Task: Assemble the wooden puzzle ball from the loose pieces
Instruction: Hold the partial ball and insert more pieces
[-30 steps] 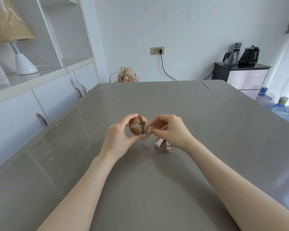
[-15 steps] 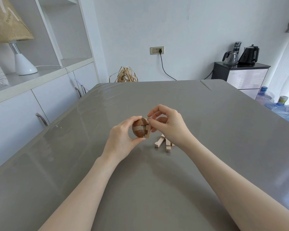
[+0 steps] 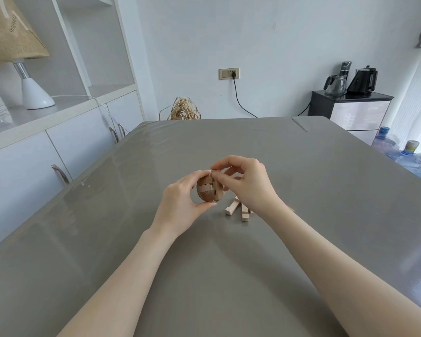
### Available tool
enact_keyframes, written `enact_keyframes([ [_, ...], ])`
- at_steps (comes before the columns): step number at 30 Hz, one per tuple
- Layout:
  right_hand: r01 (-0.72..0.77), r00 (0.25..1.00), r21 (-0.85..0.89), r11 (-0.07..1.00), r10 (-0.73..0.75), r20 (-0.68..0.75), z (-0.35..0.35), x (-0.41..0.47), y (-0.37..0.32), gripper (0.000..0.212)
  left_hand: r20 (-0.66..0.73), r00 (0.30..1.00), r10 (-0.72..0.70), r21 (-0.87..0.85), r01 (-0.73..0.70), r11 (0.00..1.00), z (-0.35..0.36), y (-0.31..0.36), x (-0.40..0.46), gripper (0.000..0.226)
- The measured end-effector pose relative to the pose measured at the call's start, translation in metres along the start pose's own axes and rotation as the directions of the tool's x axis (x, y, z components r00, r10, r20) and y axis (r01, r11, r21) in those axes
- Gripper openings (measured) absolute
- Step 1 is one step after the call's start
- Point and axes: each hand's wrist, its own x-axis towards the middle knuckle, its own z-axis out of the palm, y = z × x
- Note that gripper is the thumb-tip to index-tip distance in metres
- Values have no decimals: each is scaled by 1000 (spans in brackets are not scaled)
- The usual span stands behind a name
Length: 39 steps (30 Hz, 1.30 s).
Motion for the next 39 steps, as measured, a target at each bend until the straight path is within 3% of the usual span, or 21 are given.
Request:
enact_keyframes([
  [12, 0, 1000, -93, 996, 2, 22, -6, 0, 1, 1, 24, 999, -43, -131, 46, 990, 0, 8, -1, 68],
  [18, -10, 1000, -55, 998, 11, 8, -4, 0, 7, 4, 18, 995, -102, -184, 103, 977, 2, 10, -2, 69],
  [22, 3, 998, -77, 997, 2, 69, -7, 0, 5, 16, 5, 992, -127, -209, 126, 970, 0, 9, -1, 65],
  [28, 46, 949, -259, 965, 38, 312, -10, 3, 5, 67, -6, 987, -160, -200, 156, 967, -5, 4, 1, 63],
  [34, 180, 948, -353, 918, -66, 312, -9, 5, 9, 55, 8, 985, -170, -190, 168, 967, -5, 2, 0, 66],
  [39, 194, 954, -349, 917, -94, 285, -7, 5, 12, 51, 10, 985, -173, -199, 171, 965, -5, 1, 1, 66],
])
